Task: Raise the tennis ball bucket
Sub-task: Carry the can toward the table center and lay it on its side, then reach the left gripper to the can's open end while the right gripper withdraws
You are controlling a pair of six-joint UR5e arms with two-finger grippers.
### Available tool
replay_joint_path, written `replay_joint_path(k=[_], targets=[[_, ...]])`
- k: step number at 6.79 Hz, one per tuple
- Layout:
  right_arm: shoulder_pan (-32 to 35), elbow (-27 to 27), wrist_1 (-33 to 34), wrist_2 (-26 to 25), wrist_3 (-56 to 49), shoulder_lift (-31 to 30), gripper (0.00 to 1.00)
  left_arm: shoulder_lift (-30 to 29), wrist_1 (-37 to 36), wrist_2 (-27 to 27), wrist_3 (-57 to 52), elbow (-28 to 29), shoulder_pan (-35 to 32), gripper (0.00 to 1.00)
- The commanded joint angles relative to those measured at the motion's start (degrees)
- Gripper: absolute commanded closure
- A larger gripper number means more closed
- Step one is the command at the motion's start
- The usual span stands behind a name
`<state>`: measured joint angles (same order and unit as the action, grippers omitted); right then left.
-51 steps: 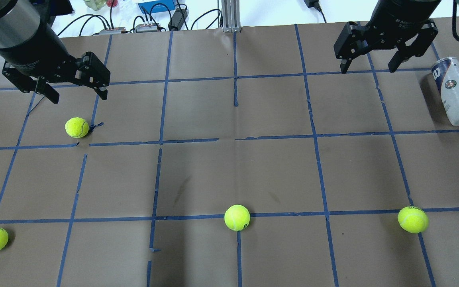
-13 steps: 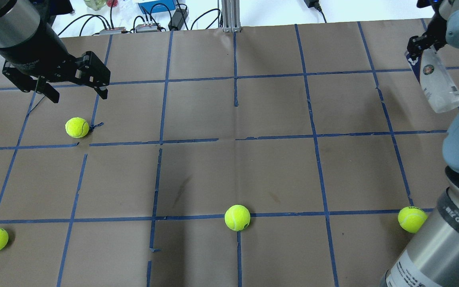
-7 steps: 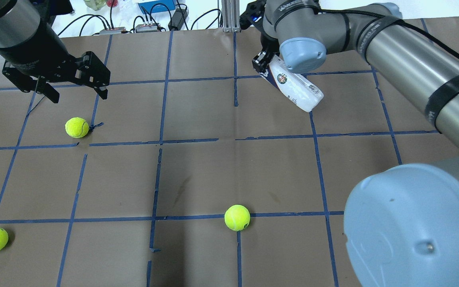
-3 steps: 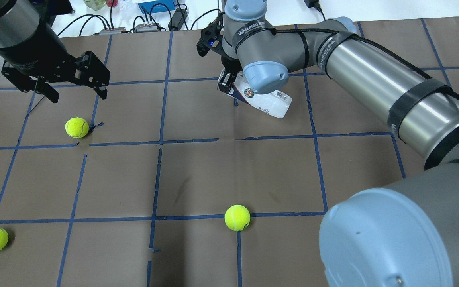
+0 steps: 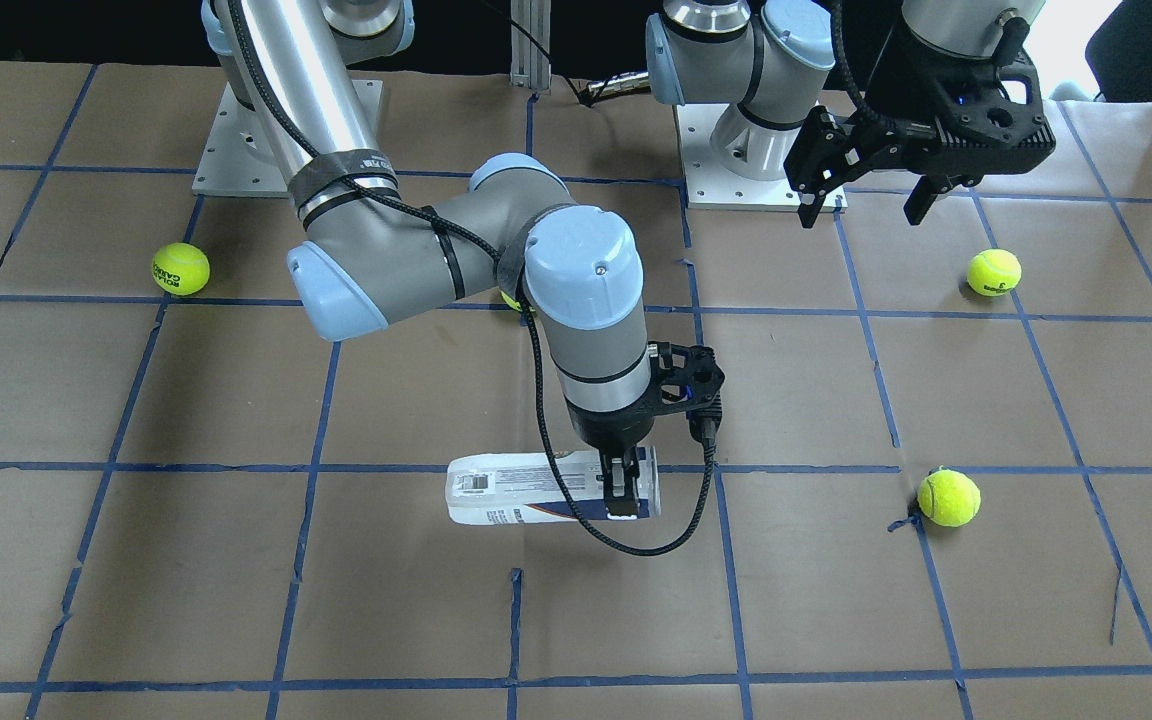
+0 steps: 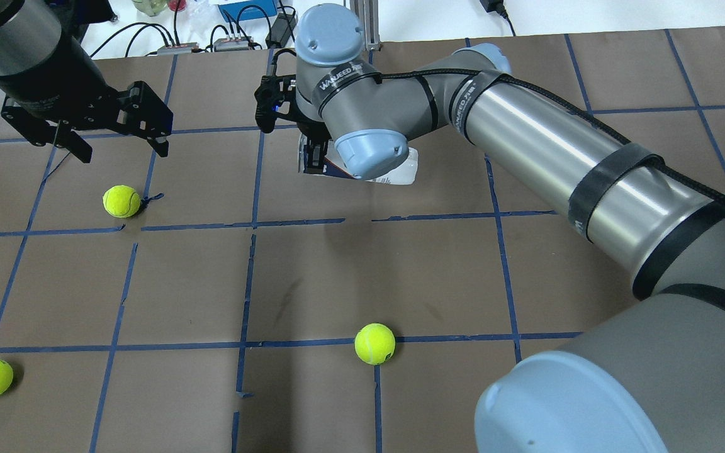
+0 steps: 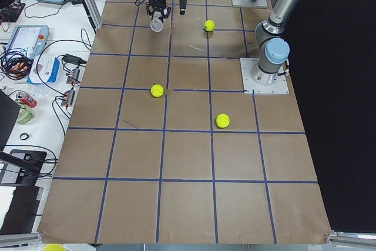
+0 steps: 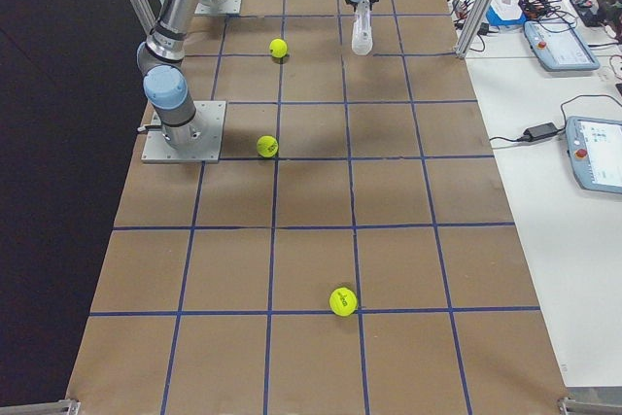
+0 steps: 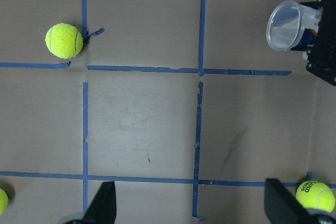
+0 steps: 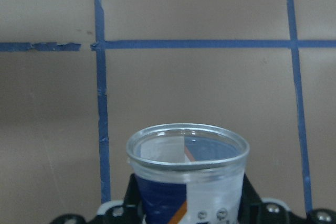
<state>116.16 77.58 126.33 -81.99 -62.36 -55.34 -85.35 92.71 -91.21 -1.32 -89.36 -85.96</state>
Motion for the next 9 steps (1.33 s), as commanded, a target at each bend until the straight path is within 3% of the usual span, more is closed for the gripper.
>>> replay_joint_path(k=[1, 2, 4, 5, 6, 7, 8, 9], targets=[[0.7, 0.2, 3.2, 5.2, -1.1, 1.2, 0.32, -0.2, -0.2, 0.3, 0.0, -0.1, -0.1, 0.0], [1.0, 1.9, 3.7, 5.2, -0.1, 0.8, 0.0, -0.1, -0.2, 0.3, 0.0, -0.1, 0.0, 0.0], [0.6, 3.6, 3.6, 4.0, 3.8, -0.5, 0.0, -0.1, -0.1, 0.2, 0.0, -0.1, -0.1, 0.0], [-1.5, 3.8, 3.1, 4.2, 4.2, -5.2, 0.0, -0.1, -0.1, 0.2, 0.0, -0.1, -0.1, 0.0], [-6.2, 4.1, 1.0, 4.2, 4.3, -9.3, 0.0, -0.1, -0.1, 0.2, 0.0, -0.1, -0.1, 0.0], [-13.1, 3.8, -5.8, 5.4, 4.3, -12.1, 0.0, -0.7, -0.2, 0.9, -0.5, 0.1, 0.3, 0.0], [-19.2, 4.1, -10.0, 9.3, 4.3, -14.8, 0.0, -1.1, 0.1, 2.3, -0.2, -0.2, 0.3, 0.0], [-22.8, 4.1, -13.6, 10.0, 4.3, -17.9, 0.0, -1.2, 0.6, 2.9, -0.6, -0.4, 3.2, 0.0]])
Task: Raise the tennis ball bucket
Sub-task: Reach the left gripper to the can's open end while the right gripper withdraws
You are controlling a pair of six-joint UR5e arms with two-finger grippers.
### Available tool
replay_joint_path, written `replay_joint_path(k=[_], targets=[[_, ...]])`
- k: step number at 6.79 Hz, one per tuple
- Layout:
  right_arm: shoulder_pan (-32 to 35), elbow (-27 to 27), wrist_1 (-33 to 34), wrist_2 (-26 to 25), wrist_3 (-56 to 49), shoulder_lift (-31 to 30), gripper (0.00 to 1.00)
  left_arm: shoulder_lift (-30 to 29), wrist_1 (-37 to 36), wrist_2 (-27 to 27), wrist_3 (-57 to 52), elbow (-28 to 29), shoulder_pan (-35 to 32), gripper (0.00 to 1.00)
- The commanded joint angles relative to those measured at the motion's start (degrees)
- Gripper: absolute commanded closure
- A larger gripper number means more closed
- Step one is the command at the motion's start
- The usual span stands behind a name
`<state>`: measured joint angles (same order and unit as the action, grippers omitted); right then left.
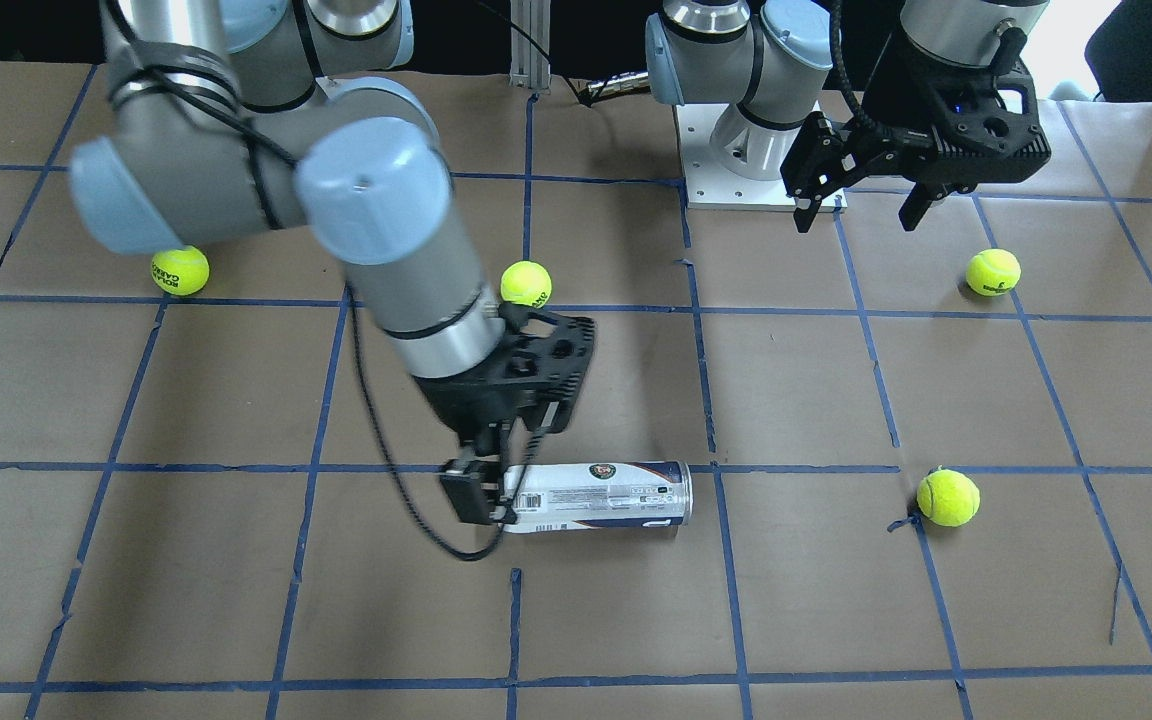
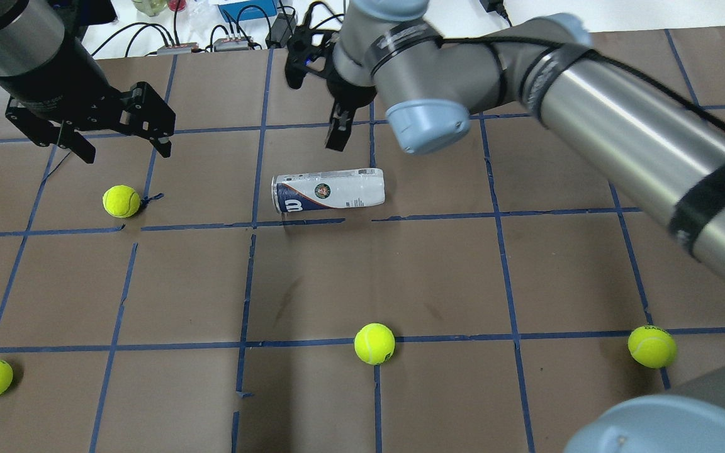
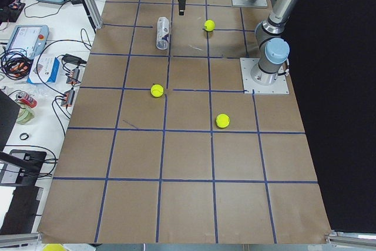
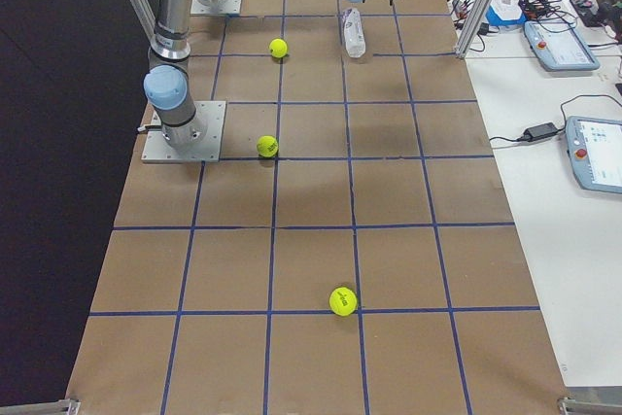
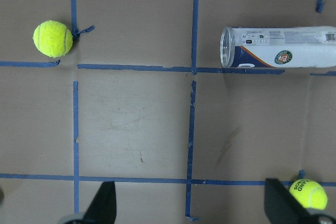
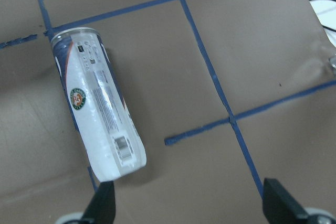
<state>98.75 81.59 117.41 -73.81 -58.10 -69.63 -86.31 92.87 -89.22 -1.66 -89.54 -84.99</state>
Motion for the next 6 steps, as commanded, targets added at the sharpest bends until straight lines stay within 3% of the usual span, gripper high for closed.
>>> replay_joint_path(k=[1, 2, 3, 4, 5, 6], targets=[[-7.5, 0.3, -12.6, 1.6, 1.0, -7.2, 0.0, -0.4, 1.2, 5.5, -2.3, -2.0, 6.1, 0.02], [-9.2, 0.1, -19.4, 1.6, 2.5, -11.7, 0.0, -0.4, 0.8, 6.6, -4.8, -4.8, 7.5, 0.01], [-11.9, 0.1, -20.9, 1.0, 5.0, -15.8, 0.0, -2.2, -2.5, 12.7, -6.8, -8.3, 7.7, 0.01], [-14.2, 0.2, -23.9, 0.8, 7.3, -19.1, 0.0, -3.8, -9.8, 14.7, -11.3, -11.2, 8.2, 0.0], [-14.0, 0.4, -27.4, 0.8, 14.3, -19.7, 0.0, -4.9, -13.5, 15.1, -13.4, -14.1, 8.6, 0.01], [-14.2, 0.5, -27.6, 0.6, 24.2, -19.5, 0.0, -7.3, -19.9, 19.3, -14.7, -18.2, 8.9, 0.01]])
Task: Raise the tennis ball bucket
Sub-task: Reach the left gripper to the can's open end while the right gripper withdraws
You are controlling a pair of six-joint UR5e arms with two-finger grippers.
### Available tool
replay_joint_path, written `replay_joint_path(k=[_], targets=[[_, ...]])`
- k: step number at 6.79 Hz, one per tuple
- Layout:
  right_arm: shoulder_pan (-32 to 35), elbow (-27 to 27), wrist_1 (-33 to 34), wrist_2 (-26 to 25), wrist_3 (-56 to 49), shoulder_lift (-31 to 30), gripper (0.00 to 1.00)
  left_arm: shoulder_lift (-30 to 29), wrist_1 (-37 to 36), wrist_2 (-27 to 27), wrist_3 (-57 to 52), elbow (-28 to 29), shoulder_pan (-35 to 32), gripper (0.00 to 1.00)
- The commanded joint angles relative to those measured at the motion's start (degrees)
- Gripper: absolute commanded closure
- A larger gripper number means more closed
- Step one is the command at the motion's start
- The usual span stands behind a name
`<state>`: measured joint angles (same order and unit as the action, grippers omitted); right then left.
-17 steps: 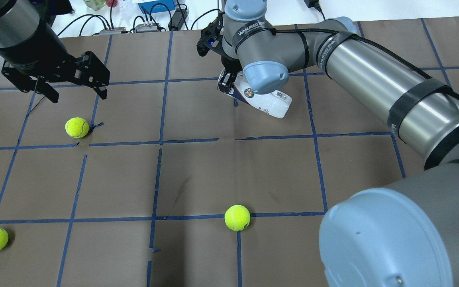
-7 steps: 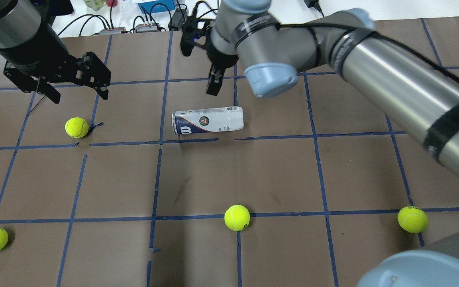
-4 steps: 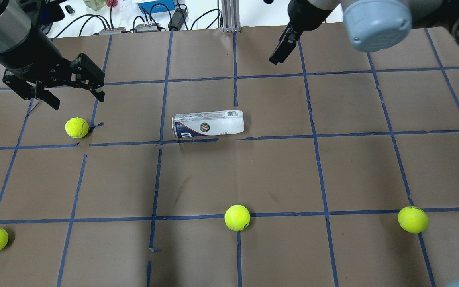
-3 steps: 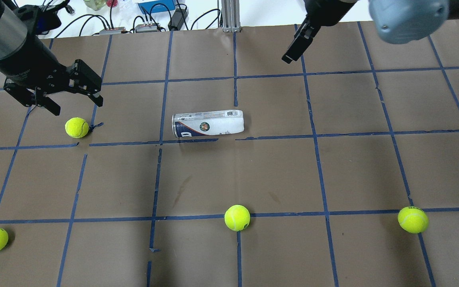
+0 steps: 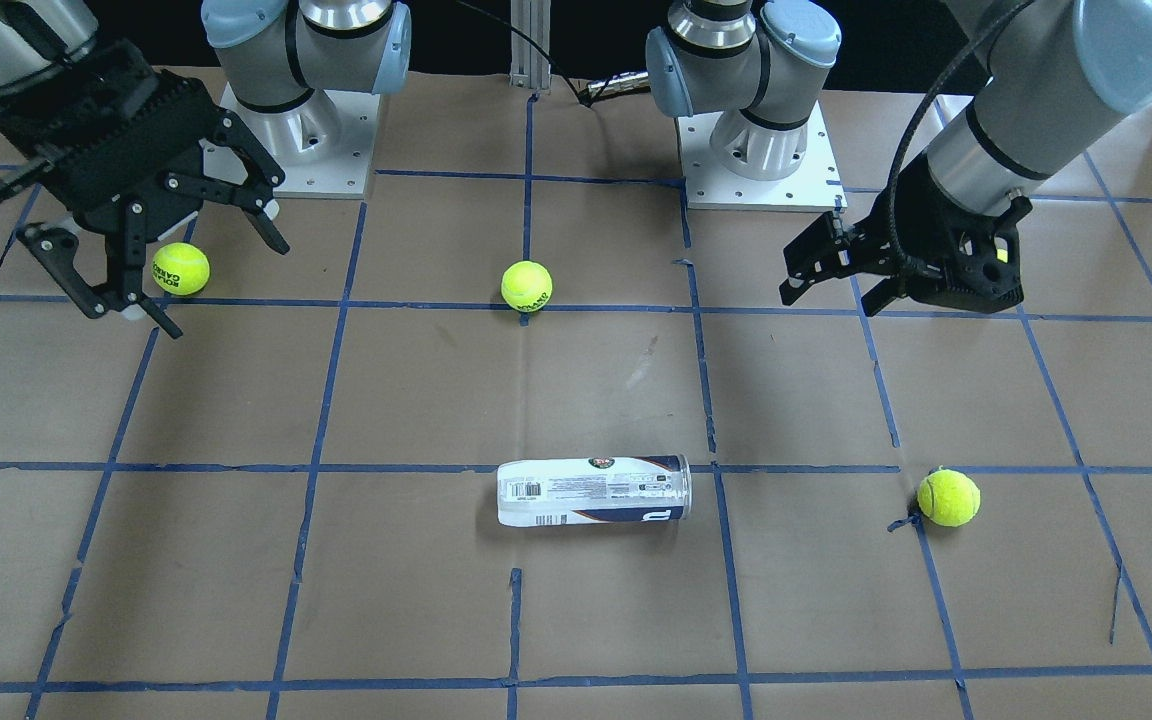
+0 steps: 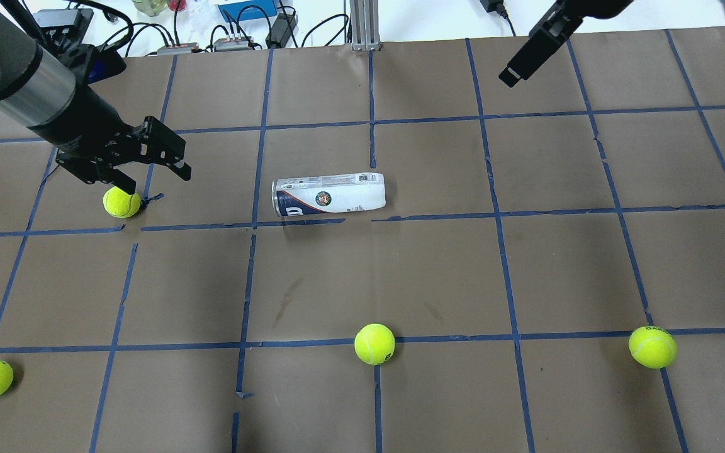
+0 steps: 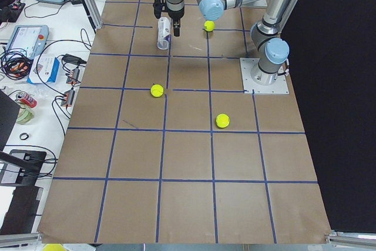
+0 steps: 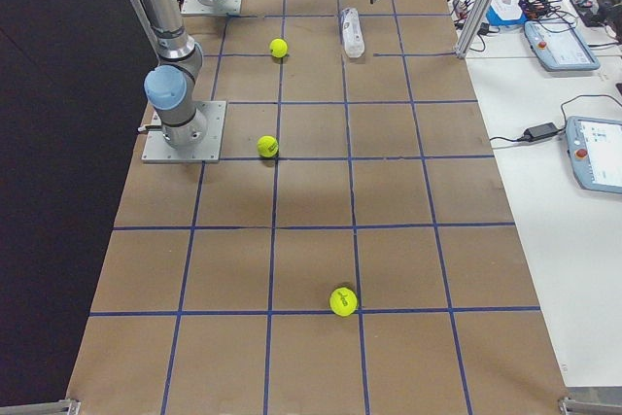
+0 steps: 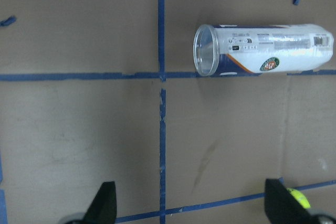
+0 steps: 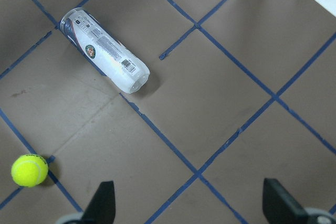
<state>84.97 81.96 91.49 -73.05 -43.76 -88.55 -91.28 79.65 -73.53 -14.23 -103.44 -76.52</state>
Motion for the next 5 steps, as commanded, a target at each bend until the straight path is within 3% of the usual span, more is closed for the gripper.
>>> replay_joint_path(k=[1, 2, 4, 5], targets=[[-0.4, 0.2, -1.9, -0.2, 14.2, 0.0, 0.0, -5.6, -12.0, 11.3, -2.2, -7.0, 1.6, 0.01], [-0.7, 0.6, -1.8, -1.1, 15.2, 0.1, 0.0, -10.1, -14.2, 15.3, -2.2, -6.9, 2.0, 0.01], [-0.4, 0.5, -2.4, -14.0, 23.6, -0.1, 0.0, -17.0, -16.3, 24.7, -3.8, -6.9, 1.8, 0.01], [-0.2, 0.6, -2.6, -14.7, 26.2, -0.4, 0.0, -19.4, -16.4, 29.4, -3.8, -7.3, 1.6, 0.01]])
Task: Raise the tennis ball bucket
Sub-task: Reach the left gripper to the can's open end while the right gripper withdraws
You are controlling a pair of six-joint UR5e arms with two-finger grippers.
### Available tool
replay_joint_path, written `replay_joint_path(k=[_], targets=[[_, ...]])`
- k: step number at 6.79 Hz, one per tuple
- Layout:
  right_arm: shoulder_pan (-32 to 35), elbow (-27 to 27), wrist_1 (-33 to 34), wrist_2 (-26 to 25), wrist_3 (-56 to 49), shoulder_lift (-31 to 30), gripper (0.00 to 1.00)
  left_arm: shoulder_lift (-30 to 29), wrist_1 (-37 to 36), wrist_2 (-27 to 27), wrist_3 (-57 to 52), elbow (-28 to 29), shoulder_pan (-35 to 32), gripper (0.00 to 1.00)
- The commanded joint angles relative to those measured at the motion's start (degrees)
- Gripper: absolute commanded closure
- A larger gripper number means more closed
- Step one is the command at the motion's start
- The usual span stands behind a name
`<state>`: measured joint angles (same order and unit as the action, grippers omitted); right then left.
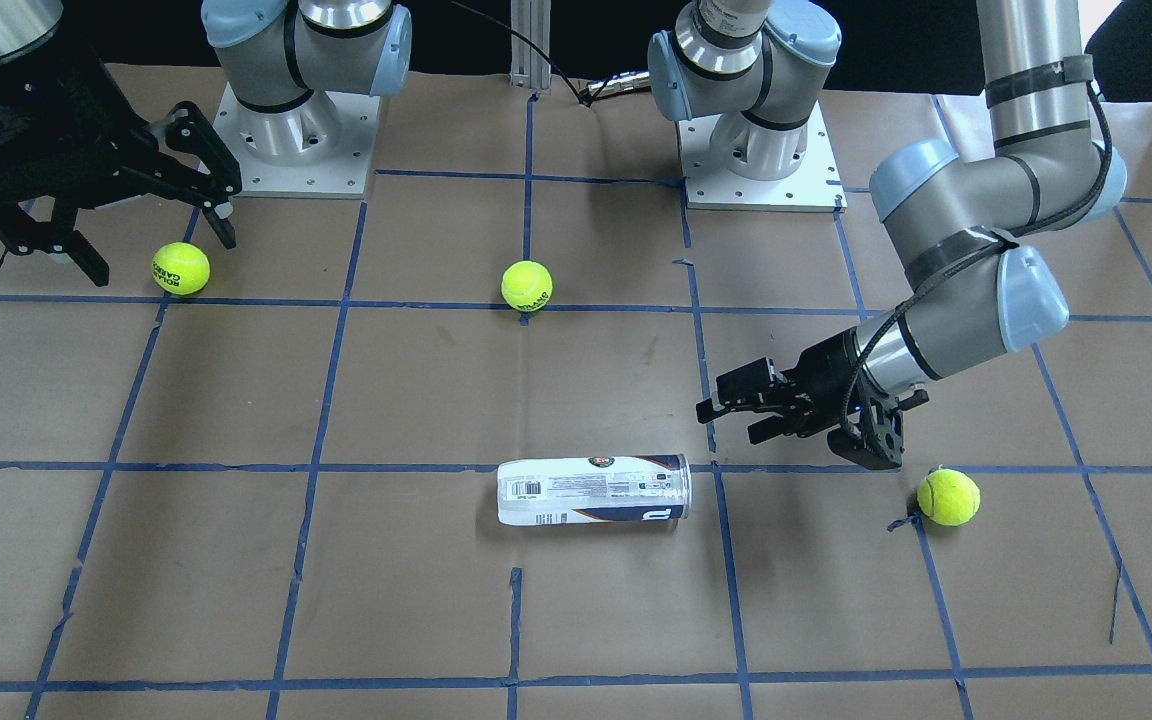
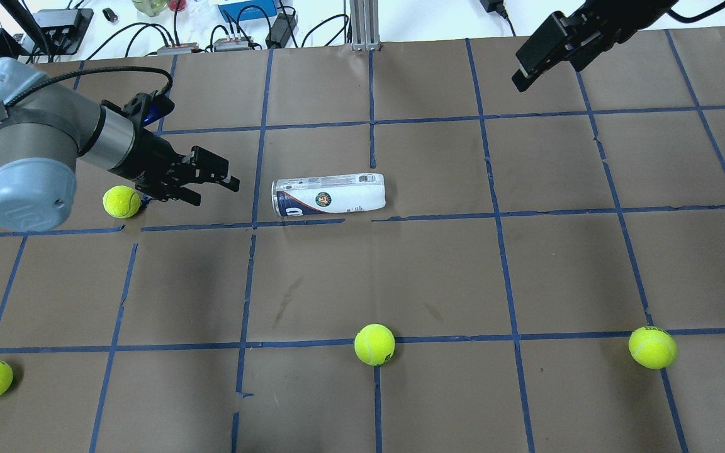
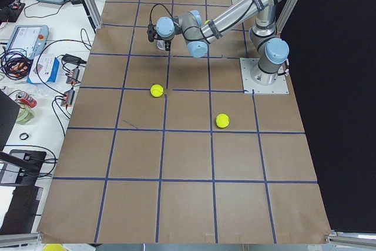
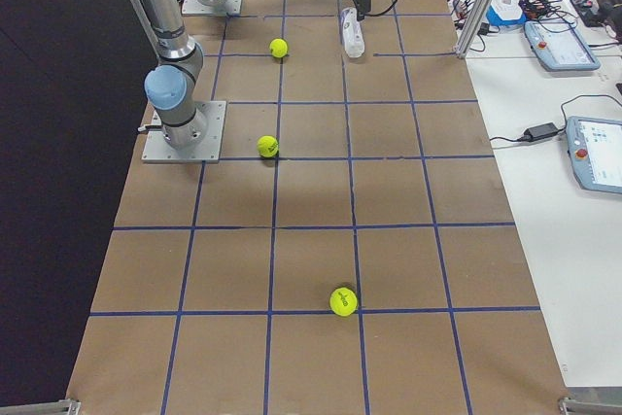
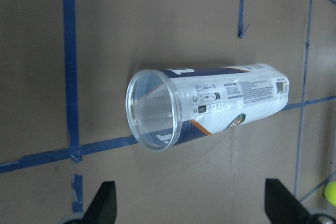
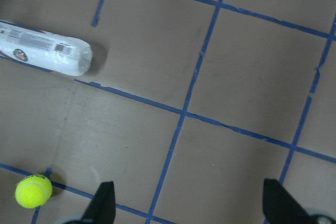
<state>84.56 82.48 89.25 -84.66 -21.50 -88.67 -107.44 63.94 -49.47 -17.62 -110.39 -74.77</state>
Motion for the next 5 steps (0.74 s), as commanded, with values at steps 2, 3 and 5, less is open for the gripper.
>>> replay_joint_path(k=[2, 3, 5], targets=[[0.5, -0.1, -4.8, -3.2, 10.1, -0.6, 0.0, -5.3, -4.1, 9.4, -0.4, -0.1, -1.3, 0.01], [0.5, -0.1, -4.7, -2.9, 10.2, -0.6, 0.0, -6.9, -6.2, 11.0, -0.4, 0.1, -3.3, 0.01], [2.0, 1.8, -5.2, -3.3, 15.1, -1.5, 0.0, -9.1, -8.7, 11.0, -0.1, 0.3, -3.4, 0.0]])
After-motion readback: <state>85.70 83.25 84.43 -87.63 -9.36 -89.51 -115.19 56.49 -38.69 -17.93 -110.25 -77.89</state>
